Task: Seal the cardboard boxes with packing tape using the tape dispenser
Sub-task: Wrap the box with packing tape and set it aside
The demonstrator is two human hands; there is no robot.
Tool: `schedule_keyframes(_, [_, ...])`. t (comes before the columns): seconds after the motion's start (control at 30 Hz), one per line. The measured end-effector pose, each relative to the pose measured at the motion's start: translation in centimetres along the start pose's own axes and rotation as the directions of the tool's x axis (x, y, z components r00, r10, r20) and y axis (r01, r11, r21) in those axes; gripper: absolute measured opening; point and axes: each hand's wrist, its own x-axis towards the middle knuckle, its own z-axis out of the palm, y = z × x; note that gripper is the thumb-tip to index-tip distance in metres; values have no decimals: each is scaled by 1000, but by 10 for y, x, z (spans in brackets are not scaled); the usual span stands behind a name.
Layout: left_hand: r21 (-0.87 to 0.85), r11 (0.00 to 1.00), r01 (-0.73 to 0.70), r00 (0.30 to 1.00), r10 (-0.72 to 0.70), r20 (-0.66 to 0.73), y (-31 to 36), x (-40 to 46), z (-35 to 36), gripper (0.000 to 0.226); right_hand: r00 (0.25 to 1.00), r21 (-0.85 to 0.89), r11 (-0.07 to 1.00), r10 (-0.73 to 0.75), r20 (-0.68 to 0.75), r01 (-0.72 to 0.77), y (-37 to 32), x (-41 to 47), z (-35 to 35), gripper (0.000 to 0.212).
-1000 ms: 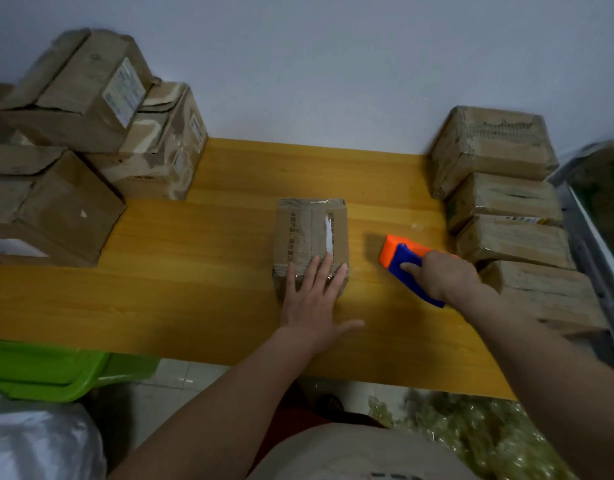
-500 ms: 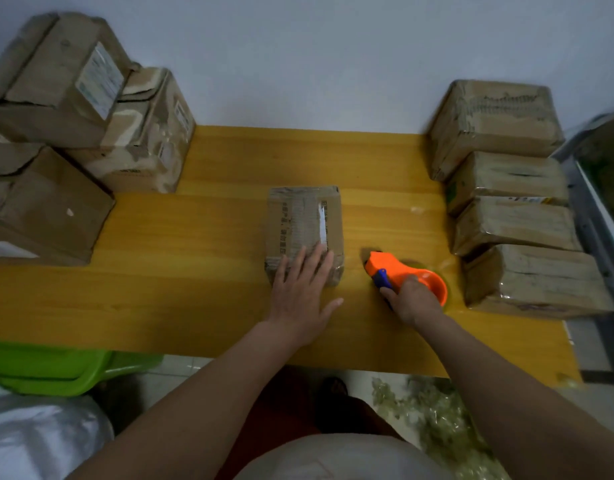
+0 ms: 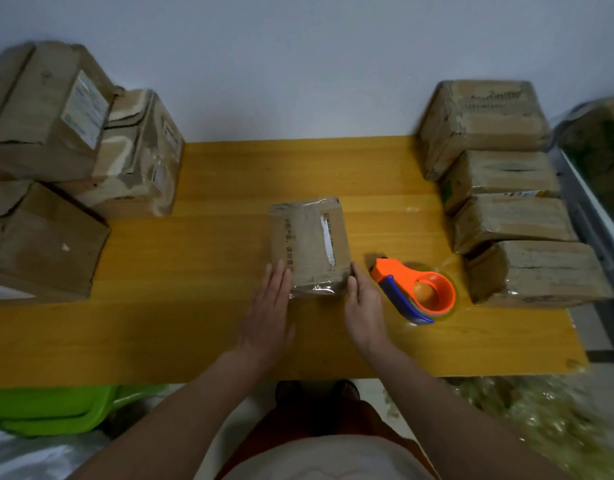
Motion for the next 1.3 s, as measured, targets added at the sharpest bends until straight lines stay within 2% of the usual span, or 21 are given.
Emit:
schedule_keyframes(0.17, [81,997,-6,996,-1,88,1,0,-7,97,997,41,996,73,11,-74,5,25,14,33])
schedule_keyframes(0.23, [122,992,-42,996,32,80,0,-3,-16,97,996,76,996,39,75,-44,4,43,13,32])
schedule_keyframes(0.3, [164,973,-164,986,167,-7,-7,-9,-25,93,970,128,991,0,243,-32,-1,67,7,31])
schedule_keyframes(0.37, [232,915,-329,921,365,-136,-17,-9,-26,78,912,138,983,57,407,-123,-11,85,4,30])
schedule_keyframes(0.43, [292,858,-423,862,480,-162,-29,0,-30,76,856,88,977,127,501,-196,-18,98,9,35])
schedule_keyframes(0.47, [312,846,-433,865,487,-121,-34,8,-33,84,834,52,974,162,528,-222,-22,101,12,41])
schedule_keyframes(0.53, [365,830,-422,893,451,7,-43,26,-37,108,836,27,963,220,503,-269,-30,106,16,53])
schedule_keyframes(0.57, [374,829,-416,903,424,66,-47,35,-38,116,872,67,960,218,439,-273,-32,108,18,55])
schedule_keyframes(0.63, [378,830,-410,911,392,129,-52,51,-36,119,971,155,967,180,157,-204,-35,106,19,51])
schedule_keyframes(0.7, [368,836,-408,913,386,135,-52,60,-31,113,984,138,987,100,-144,-80,-38,93,22,46])
schedule_keyframes(0.73, [352,850,-393,919,373,125,-49,63,-28,109,977,109,994,42,-207,-19,-39,83,27,44])
schedule_keyframes(0.77, [329,872,-363,931,350,101,-46,65,-26,106,977,87,996,-14,-211,33,-39,73,34,44])
schedule_keyframes(0.83, [278,919,-278,959,282,26,-35,65,-18,103,992,94,993,-61,-106,71,-38,60,50,47])
schedule_keyframes(0.93, [223,954,-200,977,211,-23,-21,66,-11,105,998,119,993,-25,50,18,-32,66,61,50])
schedule_keyframes(1.13, [219,964,-150,986,163,-39,-21,70,-11,103,972,265,957,57,228,-118,-31,90,66,53])
schedule_keyframes(1.23, [220,972,-86,995,97,-38,-19,73,-9,104,963,303,937,99,252,-175,-39,101,69,47])
schedule_keyframes(1.3, [217,974,-59,997,68,-35,-18,75,-10,103,950,300,934,104,293,-195,-42,109,69,35])
